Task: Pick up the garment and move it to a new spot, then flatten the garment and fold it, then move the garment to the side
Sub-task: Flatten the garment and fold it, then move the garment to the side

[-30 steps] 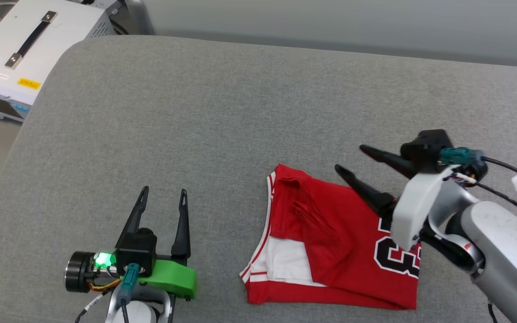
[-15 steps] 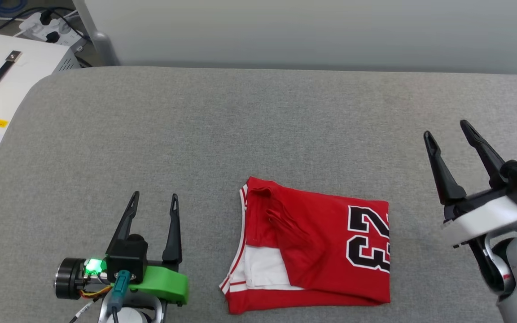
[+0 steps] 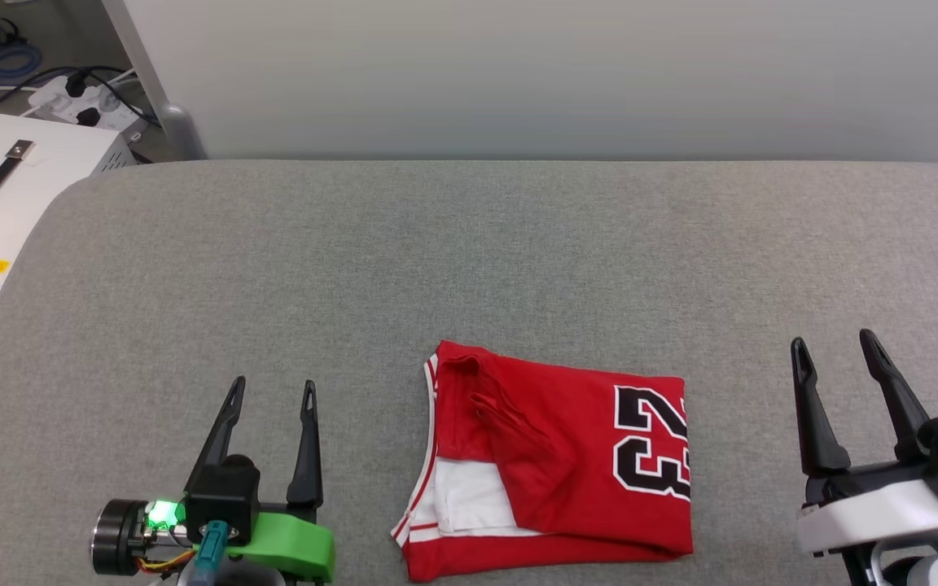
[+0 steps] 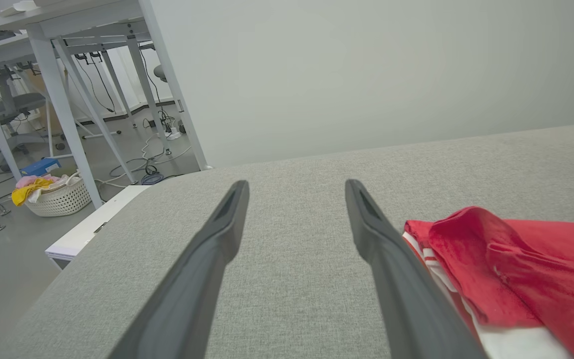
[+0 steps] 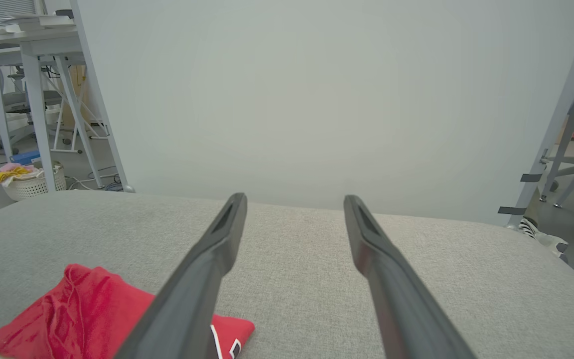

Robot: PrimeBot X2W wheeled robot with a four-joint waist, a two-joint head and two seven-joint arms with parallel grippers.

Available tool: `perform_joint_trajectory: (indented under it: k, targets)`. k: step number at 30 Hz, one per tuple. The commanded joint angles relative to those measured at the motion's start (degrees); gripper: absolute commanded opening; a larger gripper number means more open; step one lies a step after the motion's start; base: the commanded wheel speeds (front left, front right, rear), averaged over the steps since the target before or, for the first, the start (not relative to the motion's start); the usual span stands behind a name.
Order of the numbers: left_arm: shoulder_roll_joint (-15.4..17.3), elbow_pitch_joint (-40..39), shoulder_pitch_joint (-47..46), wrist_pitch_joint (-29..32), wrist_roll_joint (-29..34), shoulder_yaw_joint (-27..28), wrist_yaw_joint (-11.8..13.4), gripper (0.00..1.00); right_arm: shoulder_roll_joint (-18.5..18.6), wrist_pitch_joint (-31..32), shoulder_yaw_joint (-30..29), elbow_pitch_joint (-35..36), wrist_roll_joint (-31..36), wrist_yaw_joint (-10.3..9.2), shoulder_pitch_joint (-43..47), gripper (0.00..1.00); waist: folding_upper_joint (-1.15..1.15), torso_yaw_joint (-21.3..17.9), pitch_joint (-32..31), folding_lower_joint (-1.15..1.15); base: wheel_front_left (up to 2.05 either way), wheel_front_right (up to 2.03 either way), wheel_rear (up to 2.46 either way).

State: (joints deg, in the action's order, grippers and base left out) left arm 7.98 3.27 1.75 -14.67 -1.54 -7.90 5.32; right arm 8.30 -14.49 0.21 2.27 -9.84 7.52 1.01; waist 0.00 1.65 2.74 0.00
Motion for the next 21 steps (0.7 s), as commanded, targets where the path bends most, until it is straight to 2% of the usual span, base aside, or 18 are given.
perform_joint_trajectory:
  k: [1, 10, 17, 21]
  targets:
    - [0.33, -0.27, 1.11, -0.33, 0.06, 0.10, 0.09, 1.00, -0.78, -0.49, -0.61, 0.93, 0.68, -0.03, 1.51, 1.00, 0.00, 0.27, -0.29, 0.00, 0.00, 0.00, 0.00]
    - [0.33, -0.39, 1.95, -0.33, 0.17, 0.02, 0.11, 1.00, -2.91, -0.50, -1.63, 2.91, 2.22, -0.03, 5.69, 1.00, 0.00, 0.78, -0.61, 0.00, 0.00, 0.00, 0.00]
    - [0.26, -0.28, 1.83, -0.33, 0.24, -0.15, 0.03, 1.00, -2.70, -0.51, -1.60, 2.86, 3.05, -0.03, 5.51, 1.00, 0.00, 0.88, -0.39, 0.00, 0.00, 0.00, 0.00]
    - [0.20, -0.32, 1.48, -0.33, 0.22, -0.10, 0.07, 1.00, -1.37, -0.51, -1.12, 2.57, 3.35, -0.03, 4.19, 1.00, 0.00, 0.83, 0.13, 0.00, 0.00, 0.00, 0.00]
